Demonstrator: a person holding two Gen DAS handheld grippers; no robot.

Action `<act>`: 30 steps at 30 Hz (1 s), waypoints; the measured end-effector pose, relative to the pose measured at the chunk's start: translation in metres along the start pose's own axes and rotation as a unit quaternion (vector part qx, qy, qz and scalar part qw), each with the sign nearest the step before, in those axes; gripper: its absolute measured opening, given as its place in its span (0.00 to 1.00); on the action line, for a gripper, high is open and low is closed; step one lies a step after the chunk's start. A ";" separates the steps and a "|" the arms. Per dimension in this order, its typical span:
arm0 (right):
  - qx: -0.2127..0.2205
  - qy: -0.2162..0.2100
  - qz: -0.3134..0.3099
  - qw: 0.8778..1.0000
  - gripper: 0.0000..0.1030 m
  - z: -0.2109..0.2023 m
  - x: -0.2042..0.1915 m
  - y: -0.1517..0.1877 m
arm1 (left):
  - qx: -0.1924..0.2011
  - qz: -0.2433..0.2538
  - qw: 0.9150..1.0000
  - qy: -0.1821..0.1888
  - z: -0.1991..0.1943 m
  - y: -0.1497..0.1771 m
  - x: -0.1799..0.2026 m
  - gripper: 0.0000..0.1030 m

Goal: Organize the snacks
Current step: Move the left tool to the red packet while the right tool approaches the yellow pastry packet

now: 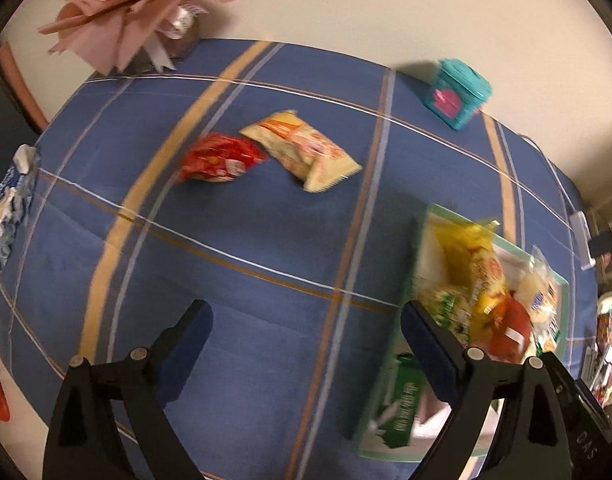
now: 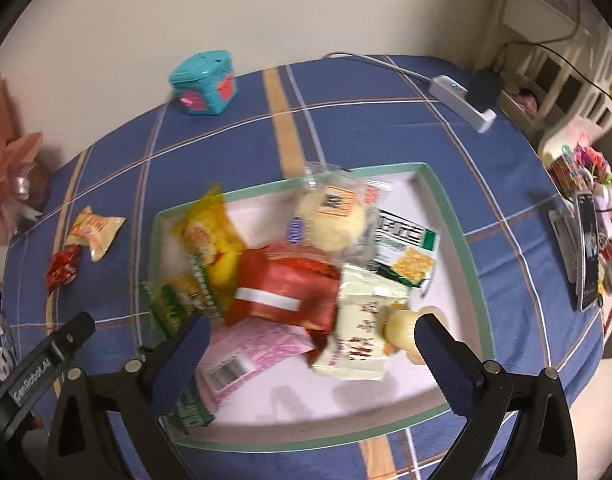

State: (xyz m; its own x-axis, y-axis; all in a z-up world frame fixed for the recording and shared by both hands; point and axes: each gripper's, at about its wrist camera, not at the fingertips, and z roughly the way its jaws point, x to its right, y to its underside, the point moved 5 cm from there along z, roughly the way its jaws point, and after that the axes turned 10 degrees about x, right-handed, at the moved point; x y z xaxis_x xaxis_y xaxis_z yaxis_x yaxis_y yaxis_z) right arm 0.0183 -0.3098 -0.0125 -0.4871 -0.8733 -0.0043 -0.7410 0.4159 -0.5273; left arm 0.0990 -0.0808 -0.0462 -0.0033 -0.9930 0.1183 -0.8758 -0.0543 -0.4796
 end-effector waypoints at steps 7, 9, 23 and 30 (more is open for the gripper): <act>0.002 -0.033 -0.027 0.999 1.00 0.003 -0.039 0.001 | 0.005 -0.029 0.999 -0.022 0.003 -0.015 -0.044 0.93; 0.007 -0.046 -0.033 0.998 1.00 0.003 -0.052 0.000 | 0.008 -0.035 0.999 -0.022 0.003 -0.020 -0.052 0.93; 0.057 -0.114 -0.083 0.988 1.00 0.009 -0.136 -0.029 | 0.036 -0.088 0.995 -0.002 0.017 -0.067 -0.099 0.92; 0.050 -0.130 -0.122 0.983 1.00 0.035 -0.173 -0.038 | 0.035 -0.087 0.996 0.008 0.039 -0.083 -0.096 0.92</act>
State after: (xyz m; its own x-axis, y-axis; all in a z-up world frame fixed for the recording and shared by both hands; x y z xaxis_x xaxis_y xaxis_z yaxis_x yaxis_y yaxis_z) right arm 0.1468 -0.1836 -0.0213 -0.1560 -0.9847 -0.0778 -0.7659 0.1703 -0.6200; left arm 0.1908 0.0147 -0.0520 0.1373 -0.9661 0.2186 -0.8281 -0.2331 -0.5098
